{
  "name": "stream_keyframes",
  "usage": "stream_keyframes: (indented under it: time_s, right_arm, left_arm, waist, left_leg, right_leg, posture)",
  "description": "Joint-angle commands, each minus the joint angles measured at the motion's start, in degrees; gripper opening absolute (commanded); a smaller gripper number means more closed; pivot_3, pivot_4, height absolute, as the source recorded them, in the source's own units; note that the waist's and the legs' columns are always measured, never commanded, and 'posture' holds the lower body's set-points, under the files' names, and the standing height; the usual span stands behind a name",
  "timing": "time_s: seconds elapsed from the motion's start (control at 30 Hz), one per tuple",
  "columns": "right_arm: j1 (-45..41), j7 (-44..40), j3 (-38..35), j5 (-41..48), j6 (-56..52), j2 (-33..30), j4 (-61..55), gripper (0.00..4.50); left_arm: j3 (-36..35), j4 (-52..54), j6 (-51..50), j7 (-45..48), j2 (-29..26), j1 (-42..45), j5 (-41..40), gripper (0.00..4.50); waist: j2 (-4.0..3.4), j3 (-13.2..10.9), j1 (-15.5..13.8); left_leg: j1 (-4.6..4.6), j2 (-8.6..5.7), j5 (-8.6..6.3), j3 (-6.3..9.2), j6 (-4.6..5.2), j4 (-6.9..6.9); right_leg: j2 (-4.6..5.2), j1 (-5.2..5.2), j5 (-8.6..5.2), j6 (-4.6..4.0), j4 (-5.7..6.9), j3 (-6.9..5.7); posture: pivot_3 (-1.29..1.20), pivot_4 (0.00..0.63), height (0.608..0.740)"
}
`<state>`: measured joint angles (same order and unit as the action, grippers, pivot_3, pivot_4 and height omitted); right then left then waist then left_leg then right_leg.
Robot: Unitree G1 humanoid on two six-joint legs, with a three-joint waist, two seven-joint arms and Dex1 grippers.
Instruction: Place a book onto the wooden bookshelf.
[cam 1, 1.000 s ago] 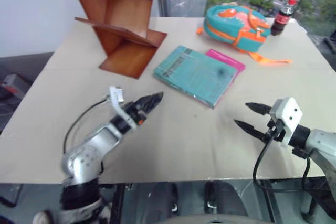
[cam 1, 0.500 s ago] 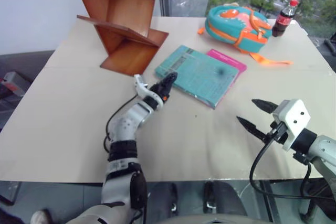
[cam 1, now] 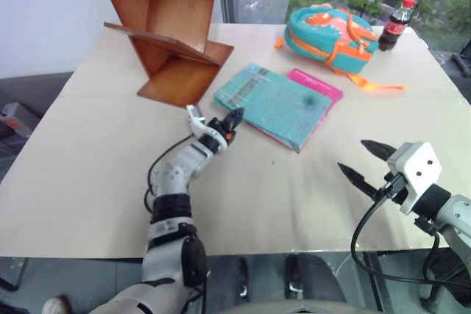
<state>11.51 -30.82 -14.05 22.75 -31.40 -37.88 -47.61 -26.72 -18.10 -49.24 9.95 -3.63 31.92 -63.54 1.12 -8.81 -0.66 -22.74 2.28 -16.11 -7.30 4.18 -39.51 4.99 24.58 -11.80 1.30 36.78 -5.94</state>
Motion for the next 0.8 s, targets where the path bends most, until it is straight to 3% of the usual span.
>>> stream_keyframes:
  time_s: [0.03,0.17,0.3,0.47,0.8]
  right_arm:
    - [-0.4,0.2,-0.7,-0.1,1.0,0.0,-1.6,3.36]
    - [-0.9,0.0,-0.1,-0.4,1.3,-0.2,-1.1,3.36]
    - [-1.3,0.2,0.5,-0.7,1.3,-0.1,-0.7,3.36]
    - [-1.5,0.3,0.8,-1.0,1.2,0.1,-0.7,3.36]
    - [-2.2,1.4,0.2,-0.1,-0.9,-0.1,-3.2,3.36]
  left_arm:
    - [-1.1,4.6,-2.8,-3.6,-0.3,-2.9,-2.2,0.06]
    - [-0.5,6.8,-2.3,-5.0,-0.9,-5.2,-1.0,0.06]
    - [0.1,4.0,-0.8,-3.2,-1.3,-3.7,0.3,1.66]
    - [0.9,-4.9,0.5,1.4,-2.4,1.4,2.8,4.24]
    - [0.8,-16.7,-2.2,9.0,-3.9,7.9,5.5,4.24]
  waist:
    - [0.00,0.0,-0.1]
    - [0.00,0.0,-0.1]
    - [0.00,0.0,-0.1]
    - [0.01,0.0,-0.3]
    - [0.01,0.0,-0.4]
  left_leg:
    - [0.00,-0.01,0.00,0.00,0.00,0.00]
    - [0.01,-0.03,0.00,-0.03,0.00,0.00]
    - [0.02,-0.03,0.00,-0.02,0.00,0.00]
    - [0.01,-0.06,0.00,-0.01,0.00,0.00]
    - [-0.04,-0.07,0.00,0.05,0.01,0.00]
  right_leg:
    - [0.01,0.00,0.00,0.00,0.00,0.03]
    - [0.02,-0.01,0.00,0.00,0.00,0.05]
    - [0.00,-0.01,0.00,0.00,0.00,0.02]
    - [0.01,-0.01,0.00,0.00,0.00,-0.23]
    - [0.04,-0.02,0.00,0.01,0.00,-0.31]
  posture:
    - [0.00,0.150,0.740]
    - [0.00,0.150,0.740]
    - [0.00,0.150,0.740]
    - [0.00,0.150,0.740]
    - [0.00,0.150,0.740]
